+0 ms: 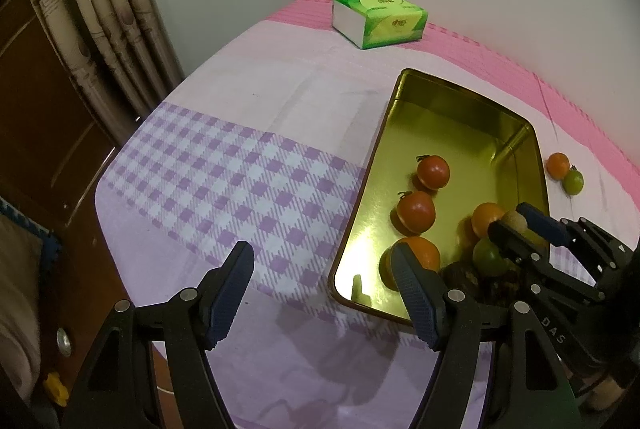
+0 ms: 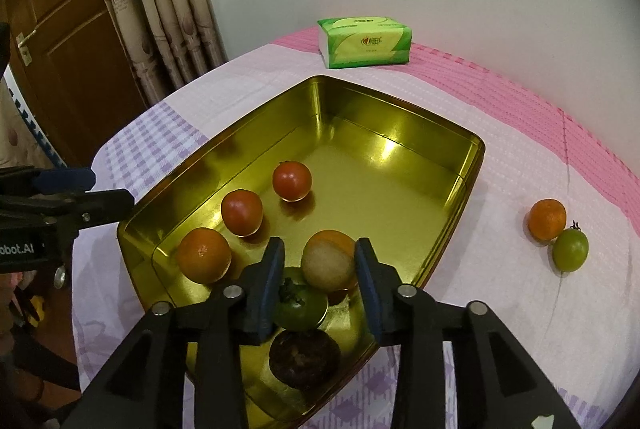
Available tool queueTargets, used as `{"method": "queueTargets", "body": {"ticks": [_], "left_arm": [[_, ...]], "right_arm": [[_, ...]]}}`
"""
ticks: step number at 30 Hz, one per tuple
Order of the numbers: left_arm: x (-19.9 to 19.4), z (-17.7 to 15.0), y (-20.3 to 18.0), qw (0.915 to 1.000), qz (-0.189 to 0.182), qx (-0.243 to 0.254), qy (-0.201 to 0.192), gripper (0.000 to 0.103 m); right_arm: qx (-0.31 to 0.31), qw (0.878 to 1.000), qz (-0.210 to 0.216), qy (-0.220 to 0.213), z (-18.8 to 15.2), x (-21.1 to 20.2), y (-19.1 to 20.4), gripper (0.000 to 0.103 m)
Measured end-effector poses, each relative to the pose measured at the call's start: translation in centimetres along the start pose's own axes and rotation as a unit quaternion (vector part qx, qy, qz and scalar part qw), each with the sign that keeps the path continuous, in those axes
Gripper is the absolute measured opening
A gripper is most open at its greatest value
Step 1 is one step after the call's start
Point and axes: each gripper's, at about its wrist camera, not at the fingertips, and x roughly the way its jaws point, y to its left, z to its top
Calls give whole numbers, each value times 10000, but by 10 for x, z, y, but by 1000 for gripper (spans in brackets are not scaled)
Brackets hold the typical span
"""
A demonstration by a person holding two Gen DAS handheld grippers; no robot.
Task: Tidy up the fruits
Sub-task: 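Carry the kiwi into the tin tray and open the right gripper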
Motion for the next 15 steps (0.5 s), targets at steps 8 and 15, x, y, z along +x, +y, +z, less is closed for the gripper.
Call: {"method": "queueTargets", "body": {"ticks": [8,15], "left_arm": [[-1,0,0,10000,-5,4,-11,72],[1,0,-1,10000,-7,0,-7,72]], "right_arm": [[54,9998,-21,-210,2,-16,-4,41],[394,9975,-365,-461,-7,-45,-41,48]]}}
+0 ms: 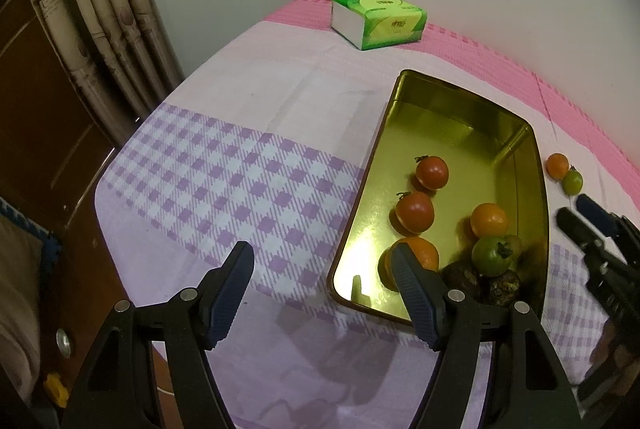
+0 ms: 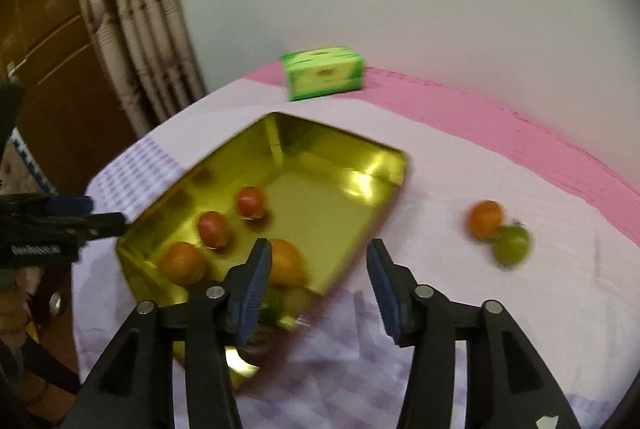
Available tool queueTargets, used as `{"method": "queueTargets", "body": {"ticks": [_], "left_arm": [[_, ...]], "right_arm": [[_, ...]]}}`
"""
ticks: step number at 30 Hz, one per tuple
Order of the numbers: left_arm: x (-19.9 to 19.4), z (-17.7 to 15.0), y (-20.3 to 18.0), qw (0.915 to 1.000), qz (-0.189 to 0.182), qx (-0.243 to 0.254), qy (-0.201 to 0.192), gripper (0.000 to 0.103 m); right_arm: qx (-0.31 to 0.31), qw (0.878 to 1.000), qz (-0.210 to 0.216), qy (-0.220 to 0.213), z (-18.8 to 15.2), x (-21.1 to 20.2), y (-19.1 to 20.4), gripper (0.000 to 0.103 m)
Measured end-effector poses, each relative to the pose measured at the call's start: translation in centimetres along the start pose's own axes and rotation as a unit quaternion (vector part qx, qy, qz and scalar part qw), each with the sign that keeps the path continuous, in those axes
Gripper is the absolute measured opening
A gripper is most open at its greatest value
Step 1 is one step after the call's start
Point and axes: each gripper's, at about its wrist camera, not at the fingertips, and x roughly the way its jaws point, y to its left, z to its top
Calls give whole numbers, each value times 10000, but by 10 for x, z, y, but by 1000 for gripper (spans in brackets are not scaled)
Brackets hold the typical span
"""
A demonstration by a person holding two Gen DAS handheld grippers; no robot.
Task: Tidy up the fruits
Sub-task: 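Carry the kiwi into the tin tray and open the right gripper, then grasp the green tomato with the right gripper while the left gripper grasps the mandarin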
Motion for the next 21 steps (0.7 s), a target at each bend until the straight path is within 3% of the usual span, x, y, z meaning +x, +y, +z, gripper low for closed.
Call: {"method": "queueTargets", "body": {"ticks": [10,21], "left_arm": [[5,0,-2,9999,-34,63,87,72],[8,11,-29,9997,-7,240,-14,72]], "right_arm": [[619,9919,-1068,308,-25,12,-106,48],[428,9916,-1157,387,-8,53,-122,48]]}}
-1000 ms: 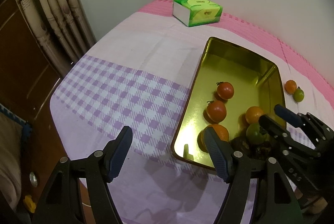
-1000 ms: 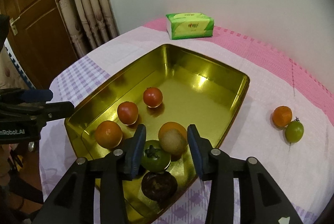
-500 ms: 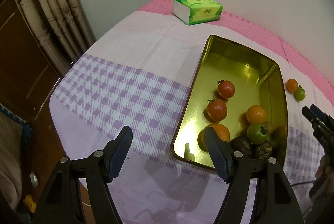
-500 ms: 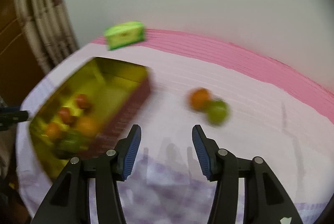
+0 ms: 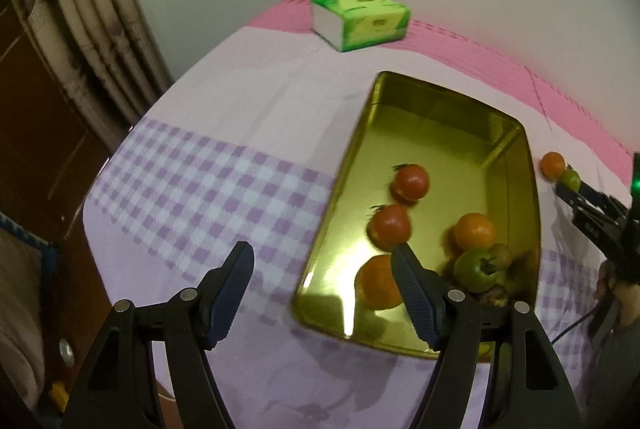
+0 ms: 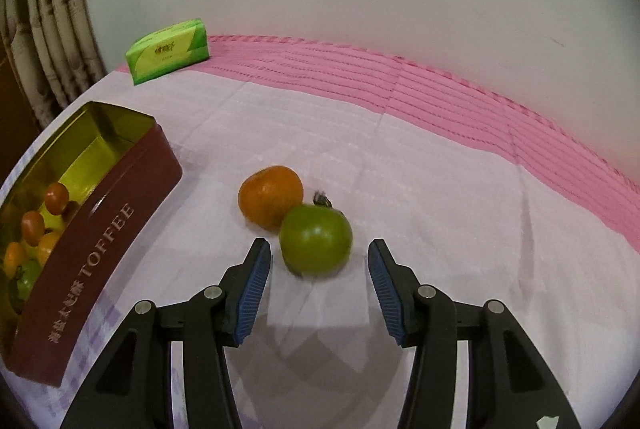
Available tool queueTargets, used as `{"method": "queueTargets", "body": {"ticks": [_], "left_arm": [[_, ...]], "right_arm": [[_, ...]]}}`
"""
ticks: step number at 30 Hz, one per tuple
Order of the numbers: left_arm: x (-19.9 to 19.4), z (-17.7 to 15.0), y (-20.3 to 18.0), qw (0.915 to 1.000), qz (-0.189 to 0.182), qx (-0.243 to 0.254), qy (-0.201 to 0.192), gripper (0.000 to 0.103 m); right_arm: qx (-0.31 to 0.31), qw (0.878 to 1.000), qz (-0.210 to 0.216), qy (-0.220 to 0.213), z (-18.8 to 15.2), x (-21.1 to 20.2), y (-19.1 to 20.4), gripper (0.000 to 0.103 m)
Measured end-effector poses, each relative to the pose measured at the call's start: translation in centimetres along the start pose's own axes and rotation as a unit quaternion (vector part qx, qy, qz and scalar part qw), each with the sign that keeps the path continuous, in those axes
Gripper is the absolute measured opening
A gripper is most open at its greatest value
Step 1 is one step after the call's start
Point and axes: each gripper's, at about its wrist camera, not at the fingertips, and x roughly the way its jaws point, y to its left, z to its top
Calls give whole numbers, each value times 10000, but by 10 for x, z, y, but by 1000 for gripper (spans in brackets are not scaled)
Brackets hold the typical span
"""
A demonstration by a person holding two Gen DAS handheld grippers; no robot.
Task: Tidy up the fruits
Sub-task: 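Grasp the green tomato with the right gripper while the left gripper grasps the mandarin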
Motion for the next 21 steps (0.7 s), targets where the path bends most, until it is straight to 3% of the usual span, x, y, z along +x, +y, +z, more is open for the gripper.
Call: {"method": "queueTargets", "body": {"ticks": [2,5,11,16,21], "left_arm": [[2,5,-15,9999,-69,107,40,72],[3,16,-44,9993,-211,301,9,72],[6,35,-117,9949,-648,758,-160,72],[23,40,-176,9877,-1037,1172,-66,72],[45,44,-222,9829,-1117,1460,-50,72]], "right_arm": [[-88,10000,-15,30,0,4,1,47],[-46,9999,88,25,0,4,1,34],[80,10000,56,11,-16,-9,-17,32],[465,9981,-403,31,-41,-27,-64,32],[654,9933,-947,51,-64,-44,-107,32]]}}
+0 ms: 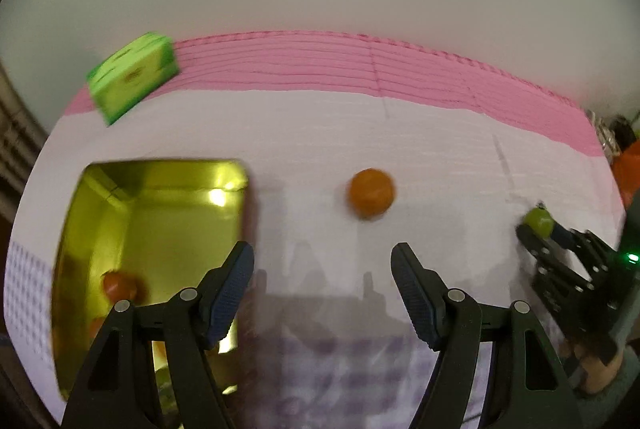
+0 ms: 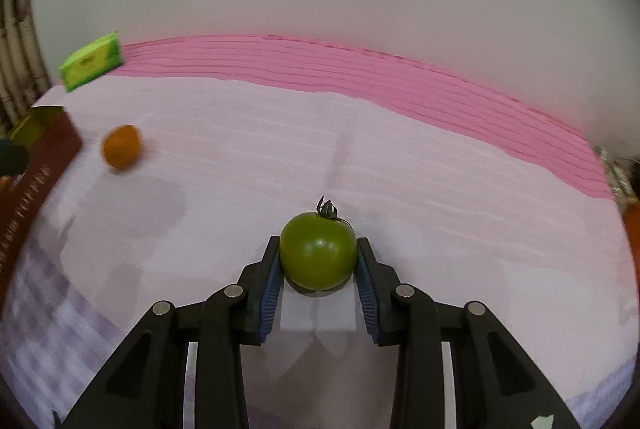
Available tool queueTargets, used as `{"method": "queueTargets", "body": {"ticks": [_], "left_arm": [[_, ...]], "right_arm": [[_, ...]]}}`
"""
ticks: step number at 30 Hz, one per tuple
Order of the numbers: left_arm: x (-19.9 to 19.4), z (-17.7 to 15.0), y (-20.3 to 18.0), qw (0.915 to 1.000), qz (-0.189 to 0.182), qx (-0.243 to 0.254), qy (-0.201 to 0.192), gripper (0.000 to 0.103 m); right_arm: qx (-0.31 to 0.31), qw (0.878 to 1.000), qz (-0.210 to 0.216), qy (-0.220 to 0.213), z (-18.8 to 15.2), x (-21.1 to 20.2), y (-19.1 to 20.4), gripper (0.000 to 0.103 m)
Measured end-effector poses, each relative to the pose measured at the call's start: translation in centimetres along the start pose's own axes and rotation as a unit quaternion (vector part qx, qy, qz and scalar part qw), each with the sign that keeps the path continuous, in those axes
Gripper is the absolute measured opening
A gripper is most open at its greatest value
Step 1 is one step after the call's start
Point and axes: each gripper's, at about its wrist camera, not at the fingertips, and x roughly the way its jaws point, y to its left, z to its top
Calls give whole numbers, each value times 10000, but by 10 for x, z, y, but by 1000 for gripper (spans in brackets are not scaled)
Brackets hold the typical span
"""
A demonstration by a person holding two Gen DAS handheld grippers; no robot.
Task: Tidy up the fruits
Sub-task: 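Grasp the green tomato with the right gripper while the left gripper grasps the mandarin, then carry the mandarin into the tin tray and open the left gripper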
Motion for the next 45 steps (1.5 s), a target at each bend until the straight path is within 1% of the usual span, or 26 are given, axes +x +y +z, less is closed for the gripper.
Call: {"method": "queueTargets", "body": {"ticks": [2,4,8,12,13,14,15,16,17,18,20,25,30,33,39,42,45], "left_arm": [[14,6,-12,9999,8,105,41,72],[28,12,-22,9998,55,188,103,72],[52,21,-31,9994,102,217,253,71],[67,31,-36,9993,151,193,281,68],[70,33,-36,9993,145,181,289,65],[72,34,-37,9993,143,180,296,59],[74,35,-38,9992,151,186,306,55],[75,35,-38,9992,137,188,324,45],[76,34,-38,9992,57,193,345,38],[75,32,-38,9992,33,211,327,38],[74,29,-38,9991,139,272,303,38],[63,12,-34,9987,163,276,390,37],[43,-5,-31,9987,84,253,431,37],[28,-15,-30,9990,-5,216,390,37],[-4,-28,-20,9995,-11,186,236,37],[-23,-32,-7,9998,-23,121,145,37],[-39,-33,13,10000,76,42,43,37]], "right_arm": [[223,9997,5,27,-3,0,-15,32],[445,9989,151,54,-4,2,-24,33],[344,9994,42,47,-3,2,-19,34],[393,9992,98,52,-2,3,-22,34],[401,9991,108,52,-2,2,-24,34],[409,9991,116,52,-3,1,-26,35],[411,9991,118,52,-3,1,-26,35],[411,9991,119,52,-3,2,-27,35],[414,9991,121,52,-3,2,-27,35],[416,9990,123,52,-3,2,-27,35],[419,9990,125,52,-3,2,-28,35],[418,9990,116,51,-4,1,-29,35],[419,9990,115,52,-4,2,-30,35],[410,9991,101,52,-4,2,-29,35],[400,9992,81,51,-5,2,-30,35],[378,9993,56,52,-5,3,-29,35],[377,9993,52,52,-5,3,-29,35]]}}
